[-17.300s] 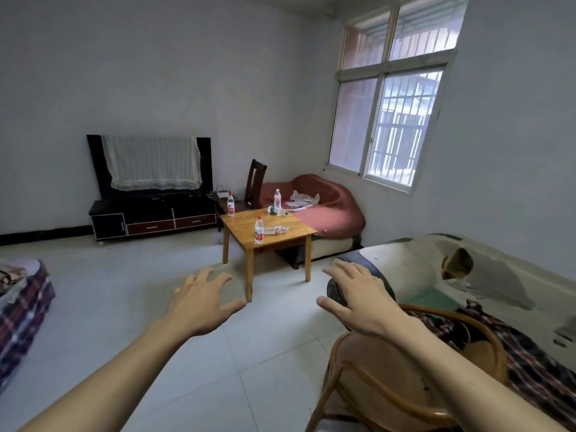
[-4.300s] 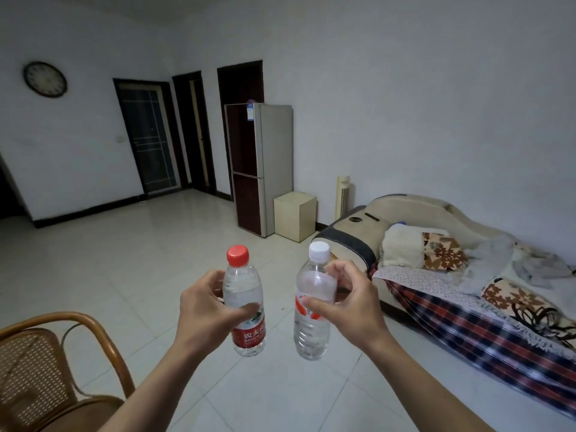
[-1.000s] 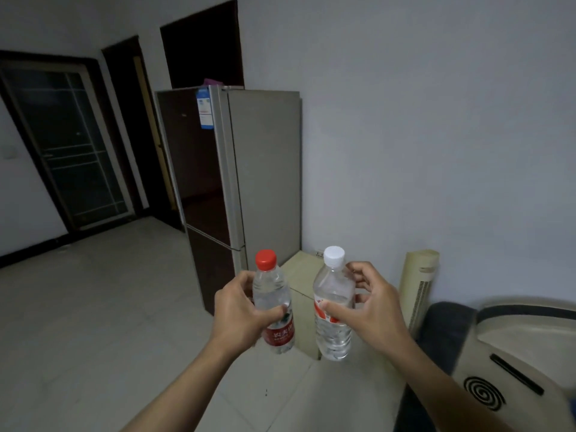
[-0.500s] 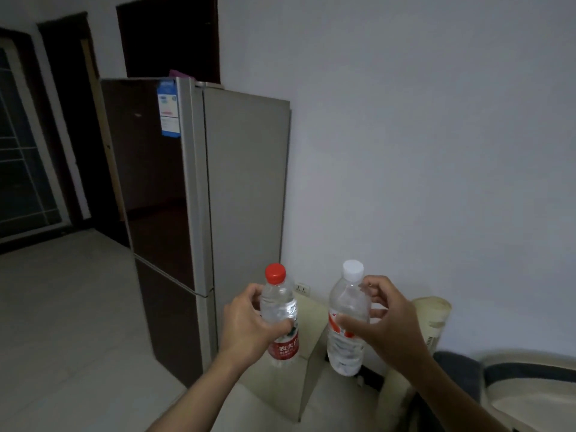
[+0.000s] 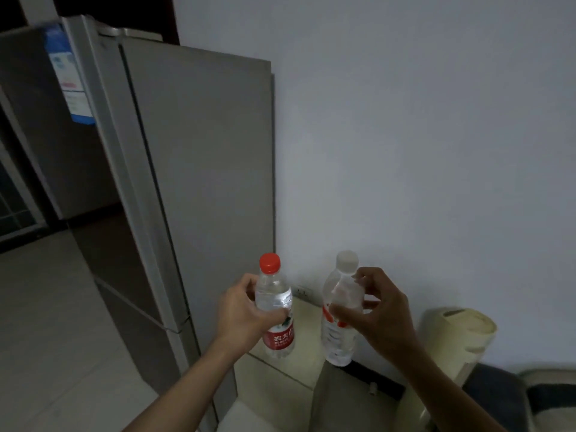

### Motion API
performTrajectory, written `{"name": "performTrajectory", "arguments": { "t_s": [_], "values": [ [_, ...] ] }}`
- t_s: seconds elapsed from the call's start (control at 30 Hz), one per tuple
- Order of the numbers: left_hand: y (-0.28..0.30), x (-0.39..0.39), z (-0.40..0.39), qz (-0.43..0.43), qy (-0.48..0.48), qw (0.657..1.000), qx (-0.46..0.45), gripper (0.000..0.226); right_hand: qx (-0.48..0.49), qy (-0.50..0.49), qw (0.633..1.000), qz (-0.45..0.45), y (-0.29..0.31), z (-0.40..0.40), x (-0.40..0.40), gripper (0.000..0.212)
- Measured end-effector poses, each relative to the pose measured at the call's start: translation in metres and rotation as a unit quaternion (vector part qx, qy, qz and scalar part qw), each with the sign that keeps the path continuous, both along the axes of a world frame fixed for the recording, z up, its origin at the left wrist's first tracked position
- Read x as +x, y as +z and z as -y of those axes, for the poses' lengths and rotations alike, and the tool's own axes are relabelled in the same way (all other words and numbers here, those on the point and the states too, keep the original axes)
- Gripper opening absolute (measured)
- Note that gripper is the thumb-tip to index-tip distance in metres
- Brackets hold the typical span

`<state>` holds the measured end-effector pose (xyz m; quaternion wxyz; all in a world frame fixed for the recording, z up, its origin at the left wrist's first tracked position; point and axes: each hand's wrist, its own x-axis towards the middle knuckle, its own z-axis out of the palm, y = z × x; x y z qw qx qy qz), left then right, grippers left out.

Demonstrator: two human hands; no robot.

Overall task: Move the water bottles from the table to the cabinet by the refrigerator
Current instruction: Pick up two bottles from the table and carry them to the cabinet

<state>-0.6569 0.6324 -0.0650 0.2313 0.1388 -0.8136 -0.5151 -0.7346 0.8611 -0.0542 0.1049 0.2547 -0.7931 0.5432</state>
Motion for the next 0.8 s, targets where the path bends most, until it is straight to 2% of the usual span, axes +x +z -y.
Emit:
{"name": "performTrajectory", "arguments": {
  "t_s": [0.23,0.43,0.63,0.8],
  "values": [
    [0.001,-0.108,0.032,0.013,0.005,1.000,-0.013,0.048,0.002,0.011,1.000,0.002,-0.007,0.032,-0.114,0.058],
    [-0.015,-0.181,0.068,0.030,-0.001,0.999,0.033,0.058,0.014,0.002,0.999,0.031,-0.018,0.063,-0.185,0.064],
    [-0.051,-0.258,0.118,0.042,-0.015,0.997,0.057,0.051,0.053,-0.063,0.996,0.039,-0.035,0.106,-0.245,0.064],
    [-0.074,-0.319,0.150,0.044,-0.030,0.997,0.062,0.052,0.068,-0.104,0.988,0.089,-0.046,0.139,-0.288,0.059]
  ]
}}
